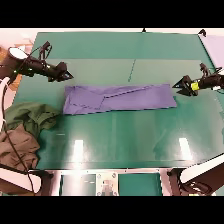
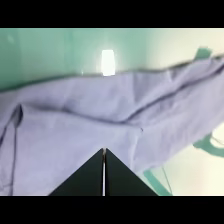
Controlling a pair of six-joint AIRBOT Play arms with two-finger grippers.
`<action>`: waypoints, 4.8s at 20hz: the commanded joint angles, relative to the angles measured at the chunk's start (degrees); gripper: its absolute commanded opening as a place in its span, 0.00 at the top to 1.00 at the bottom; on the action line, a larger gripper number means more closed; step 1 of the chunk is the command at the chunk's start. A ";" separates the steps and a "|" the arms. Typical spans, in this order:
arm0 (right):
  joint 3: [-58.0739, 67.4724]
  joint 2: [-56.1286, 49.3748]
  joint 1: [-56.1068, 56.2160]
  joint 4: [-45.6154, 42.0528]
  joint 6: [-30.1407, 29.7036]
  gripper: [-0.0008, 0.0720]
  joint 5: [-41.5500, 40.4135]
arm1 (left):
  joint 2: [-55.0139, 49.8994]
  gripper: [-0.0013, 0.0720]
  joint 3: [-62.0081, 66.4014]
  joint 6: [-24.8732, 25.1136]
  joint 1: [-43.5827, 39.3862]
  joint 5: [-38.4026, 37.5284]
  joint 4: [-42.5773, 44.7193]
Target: Fold the shirts.
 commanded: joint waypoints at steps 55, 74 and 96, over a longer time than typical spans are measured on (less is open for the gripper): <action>6.12 0.46 51.52 15.87 3.76 0.38 -22.14 | -1.66 0.95 27.36 -7.17 -5.27 -28.92 43.15; -12.87 1.81 35.23 13.66 1.49 0.36 -16.63 | -1.66 0.95 27.36 -8.33 -4.68 -28.09 41.18; -32.68 33.75 -46.88 -3.45 2.51 0.97 -8.02 | -1.68 0.95 27.36 -9.27 -4.68 -26.12 35.50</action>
